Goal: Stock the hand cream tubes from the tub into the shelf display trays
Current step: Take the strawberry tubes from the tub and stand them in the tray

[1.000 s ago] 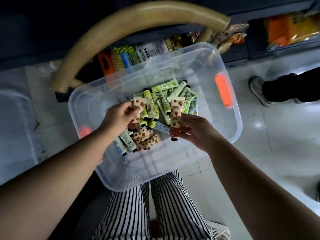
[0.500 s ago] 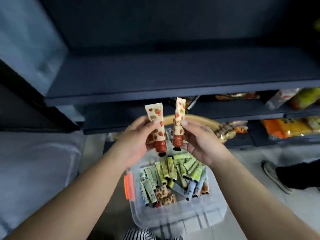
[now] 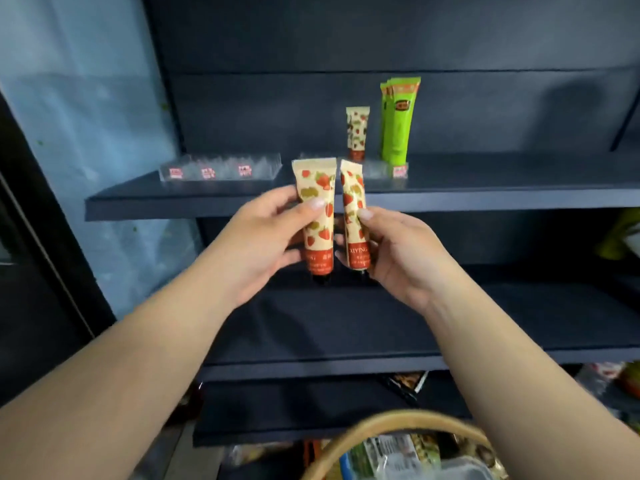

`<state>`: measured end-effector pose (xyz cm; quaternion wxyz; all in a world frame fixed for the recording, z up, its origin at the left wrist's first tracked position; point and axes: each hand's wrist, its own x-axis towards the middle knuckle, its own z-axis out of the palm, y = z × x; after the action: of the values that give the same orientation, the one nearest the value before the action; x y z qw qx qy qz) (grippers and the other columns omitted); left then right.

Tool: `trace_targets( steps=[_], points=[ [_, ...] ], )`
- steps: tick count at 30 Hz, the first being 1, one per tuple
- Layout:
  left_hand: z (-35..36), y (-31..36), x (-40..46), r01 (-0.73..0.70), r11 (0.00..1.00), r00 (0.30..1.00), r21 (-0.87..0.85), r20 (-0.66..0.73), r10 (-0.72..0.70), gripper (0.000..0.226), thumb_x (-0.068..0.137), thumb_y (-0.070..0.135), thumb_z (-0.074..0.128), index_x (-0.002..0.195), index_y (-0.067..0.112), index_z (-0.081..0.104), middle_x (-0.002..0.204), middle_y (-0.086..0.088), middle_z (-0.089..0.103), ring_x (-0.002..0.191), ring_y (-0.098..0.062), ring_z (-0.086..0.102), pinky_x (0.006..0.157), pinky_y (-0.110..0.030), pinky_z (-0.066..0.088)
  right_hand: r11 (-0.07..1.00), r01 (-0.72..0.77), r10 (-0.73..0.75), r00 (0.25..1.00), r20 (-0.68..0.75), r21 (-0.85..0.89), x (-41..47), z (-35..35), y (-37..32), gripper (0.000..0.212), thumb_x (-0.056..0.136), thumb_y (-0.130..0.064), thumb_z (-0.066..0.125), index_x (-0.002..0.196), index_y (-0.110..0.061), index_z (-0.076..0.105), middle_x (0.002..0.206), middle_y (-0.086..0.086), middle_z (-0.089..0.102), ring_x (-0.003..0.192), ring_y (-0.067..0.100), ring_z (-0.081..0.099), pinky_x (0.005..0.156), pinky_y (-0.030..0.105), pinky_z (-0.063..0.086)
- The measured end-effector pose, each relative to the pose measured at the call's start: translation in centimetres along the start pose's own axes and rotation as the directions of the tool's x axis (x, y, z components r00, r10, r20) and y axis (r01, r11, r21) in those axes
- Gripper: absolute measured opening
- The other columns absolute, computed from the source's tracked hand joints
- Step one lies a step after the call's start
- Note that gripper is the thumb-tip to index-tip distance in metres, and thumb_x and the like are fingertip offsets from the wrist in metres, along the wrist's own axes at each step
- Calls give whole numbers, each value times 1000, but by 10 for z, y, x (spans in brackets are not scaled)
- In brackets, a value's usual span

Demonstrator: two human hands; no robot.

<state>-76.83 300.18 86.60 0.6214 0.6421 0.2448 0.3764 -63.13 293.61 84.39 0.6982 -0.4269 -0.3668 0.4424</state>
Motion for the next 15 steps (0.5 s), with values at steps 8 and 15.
trace_targets(
  steps=[8,15],
  points=[
    [-70,19,93,-93,996,995,14,38,93,9,87,20,58,96,22,58,95,4,68,94,-13,64,93,-41,48,965,156,-184,976,-118,-212,88,55,-7,13,90,-8,53,84,-15,62,74,-1,61,65,9,58,62,24,46],
    [-108,7,171,-116,993,993,-1,-2,116,6,90,19,56,87,24,56,91,3,66,91,-13,64,84,-37,51,824,245,-451,829,-331,-510,144,46,-1,18,88,-9,58,101,-21,57,91,-10,64,87,8,59,80,23,46]
  ],
)
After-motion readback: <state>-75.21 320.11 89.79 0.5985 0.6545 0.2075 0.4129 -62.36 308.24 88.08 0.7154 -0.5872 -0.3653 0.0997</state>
